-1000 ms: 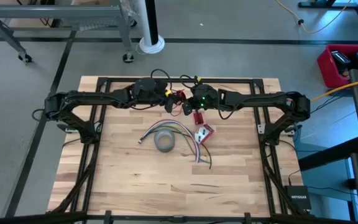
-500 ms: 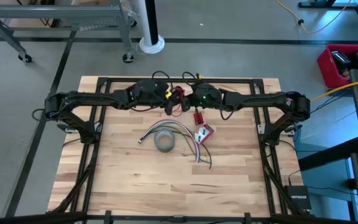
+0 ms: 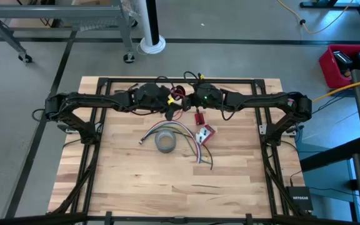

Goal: Coil cords
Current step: Coil the red wire on the black spool

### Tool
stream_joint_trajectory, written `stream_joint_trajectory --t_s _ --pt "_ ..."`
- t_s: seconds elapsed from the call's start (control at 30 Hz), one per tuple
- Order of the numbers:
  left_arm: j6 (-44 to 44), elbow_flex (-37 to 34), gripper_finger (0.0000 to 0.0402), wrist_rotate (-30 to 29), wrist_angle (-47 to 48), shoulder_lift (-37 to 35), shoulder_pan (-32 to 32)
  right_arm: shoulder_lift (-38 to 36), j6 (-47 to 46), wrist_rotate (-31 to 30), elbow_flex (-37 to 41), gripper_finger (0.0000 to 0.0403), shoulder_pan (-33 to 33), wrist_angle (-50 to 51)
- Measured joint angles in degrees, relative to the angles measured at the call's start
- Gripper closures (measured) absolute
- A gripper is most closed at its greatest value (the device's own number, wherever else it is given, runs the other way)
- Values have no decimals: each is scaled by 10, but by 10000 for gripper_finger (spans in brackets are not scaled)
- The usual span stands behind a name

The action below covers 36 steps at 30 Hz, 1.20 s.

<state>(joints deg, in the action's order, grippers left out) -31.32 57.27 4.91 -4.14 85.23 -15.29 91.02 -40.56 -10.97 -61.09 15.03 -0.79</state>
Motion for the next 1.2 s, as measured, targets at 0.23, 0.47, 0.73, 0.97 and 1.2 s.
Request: stream_joint_trajectory --t_s 0.23,0.47,0.73,0.97,1.2 --pt "3 0 401 -18 -52 0 -9 0 6 15 0 398 0 10" --pt "4 0 401 -18 -67 0 -22 0 20 15 0 398 0 44" --pt "12 0 401 -18 -34 0 -39 -8 33 16 0 398 0 95" --pt "13 0 401 -18 -62 0 -39 -68 49 16 6 398 0 157" --pt "12 0 401 -18 -62 1 -32 -153 18 16 93 398 0 147"
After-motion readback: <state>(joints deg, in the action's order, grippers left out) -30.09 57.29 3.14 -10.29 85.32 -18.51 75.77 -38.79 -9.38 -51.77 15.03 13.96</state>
